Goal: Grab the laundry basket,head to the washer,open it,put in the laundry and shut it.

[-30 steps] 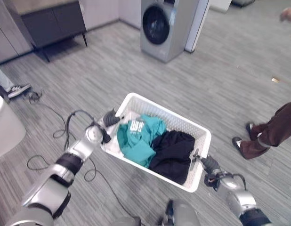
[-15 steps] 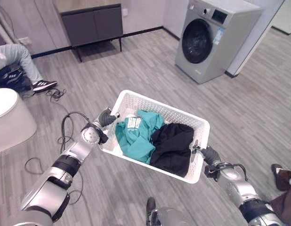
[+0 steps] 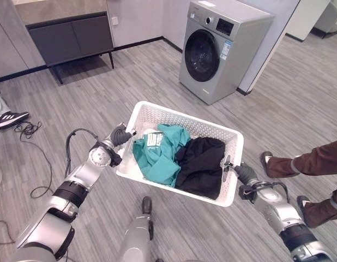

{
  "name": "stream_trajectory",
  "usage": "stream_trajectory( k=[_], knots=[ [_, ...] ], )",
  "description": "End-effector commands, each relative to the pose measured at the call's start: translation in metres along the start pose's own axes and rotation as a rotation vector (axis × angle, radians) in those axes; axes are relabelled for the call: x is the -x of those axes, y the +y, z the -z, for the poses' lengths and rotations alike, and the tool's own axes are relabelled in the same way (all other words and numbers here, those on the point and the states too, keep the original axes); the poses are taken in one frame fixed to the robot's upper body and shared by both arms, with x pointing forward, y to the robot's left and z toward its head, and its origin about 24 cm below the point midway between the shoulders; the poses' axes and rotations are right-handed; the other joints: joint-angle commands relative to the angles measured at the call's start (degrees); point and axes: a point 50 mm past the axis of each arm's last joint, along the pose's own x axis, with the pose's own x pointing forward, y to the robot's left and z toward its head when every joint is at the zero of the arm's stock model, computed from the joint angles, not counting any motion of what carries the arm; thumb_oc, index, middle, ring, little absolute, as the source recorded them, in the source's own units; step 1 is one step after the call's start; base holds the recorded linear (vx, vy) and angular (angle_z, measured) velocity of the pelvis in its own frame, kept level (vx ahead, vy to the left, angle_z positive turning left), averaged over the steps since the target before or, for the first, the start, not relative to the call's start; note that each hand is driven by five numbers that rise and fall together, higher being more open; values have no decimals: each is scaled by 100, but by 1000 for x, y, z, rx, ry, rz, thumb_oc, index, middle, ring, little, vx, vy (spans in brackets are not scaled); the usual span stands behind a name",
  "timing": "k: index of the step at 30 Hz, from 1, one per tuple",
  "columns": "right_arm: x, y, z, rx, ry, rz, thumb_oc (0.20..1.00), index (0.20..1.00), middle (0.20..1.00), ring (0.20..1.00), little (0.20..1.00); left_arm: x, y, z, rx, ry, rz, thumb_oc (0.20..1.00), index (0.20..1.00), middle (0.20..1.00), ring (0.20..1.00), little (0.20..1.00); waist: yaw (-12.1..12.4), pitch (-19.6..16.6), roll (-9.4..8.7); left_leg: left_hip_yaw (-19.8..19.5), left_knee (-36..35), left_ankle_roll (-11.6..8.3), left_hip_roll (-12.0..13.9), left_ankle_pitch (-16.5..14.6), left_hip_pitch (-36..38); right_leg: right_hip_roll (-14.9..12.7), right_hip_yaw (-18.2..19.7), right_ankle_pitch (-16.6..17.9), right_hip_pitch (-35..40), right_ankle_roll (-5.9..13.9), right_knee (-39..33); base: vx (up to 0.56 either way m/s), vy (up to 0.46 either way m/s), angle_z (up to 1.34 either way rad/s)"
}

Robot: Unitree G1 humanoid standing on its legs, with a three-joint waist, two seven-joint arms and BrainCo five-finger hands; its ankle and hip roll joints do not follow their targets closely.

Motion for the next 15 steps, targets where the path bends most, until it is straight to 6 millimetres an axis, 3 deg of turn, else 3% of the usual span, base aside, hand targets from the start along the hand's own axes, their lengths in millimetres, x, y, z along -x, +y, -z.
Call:
stream_trajectory(
  k=[1,4,5,7,8,9,12,14,15],
  knots=[
    [-3,18,-70,-95,-348,-125,200,200,200,200,200,-11,18,-31,43,-123,-81,200,200,200,200,200,18,-632,148,-324,-278,-302,571,1049,816,-566,-325,-61,-540,519,613,553,171,-65],
    [-2,22,-64,-112,-340,-143,200,200,200,200,200,-11,13,-30,33,-123,-61,200,200,200,200,200,40,-713,25,-309,66,-212,447,1075,899,-648,-277,80,-549,644,1128,435,138,-33],
    [-2,29,-58,-135,-330,-155,200,200,200,200,200,-10,9,-25,32,-103,-51,200,200,200,200,200,32,-756,-111,-168,219,-40,309,824,1160,-837,-353,845,-859,1048,2168,420,175,-35],
    [-4,33,-56,-146,-323,-160,200,200,200,200,200,-9,7,-24,35,-102,-47,200,200,200,200,200,29,-728,-34,3,223,127,308,586,1501,-1235,-765,1640,-1311,1437,3378,403,201,-47],
    [-4,33,-56,-146,-323,-160,200,200,200,200,200,-9,7,-24,35,-102,-47,200,200,200,200,200,30,-739,-22,1,217,124,322,596,1488,-1221,-765,1654,-1326,1433,3371,415,250,-37],
    [-5,39,-53,-140,-316,-171,200,200,200,200,200,-6,3,-24,38,-106,-30,200,200,200,200,200,-69,-702,177,19,159,302,370,393,1909,-1527,-1056,1922,-1762,1336,4411,405,231,-37],
    [-5,40,-51,-149,-316,-162,200,200,200,200,200,-5,1,-21,49,-99,-26,200,200,200,200,200,-154,-649,278,60,92,356,387,234,2190,-1818,-1343,1611,-2190,1262,4733,314,134,-9],
    [-3,36,-50,-169,-322,-149,200,200,200,200,200,-4,0,-20,56,-94,-24,200,200,200,200,200,-305,-642,342,-3,82,255,410,4,2445,-2049,-1667,1063,-2453,1088,3638,398,19,21],
    [-3,36,-50,-169,-321,-149,200,200,200,200,200,-4,0,-19,56,-93,-23,200,200,200,200,200,-321,-631,348,-22,83,248,418,-7,2467,-2042,-1693,1054,-2410,1084,3617,356,-119,53]
  ],
)
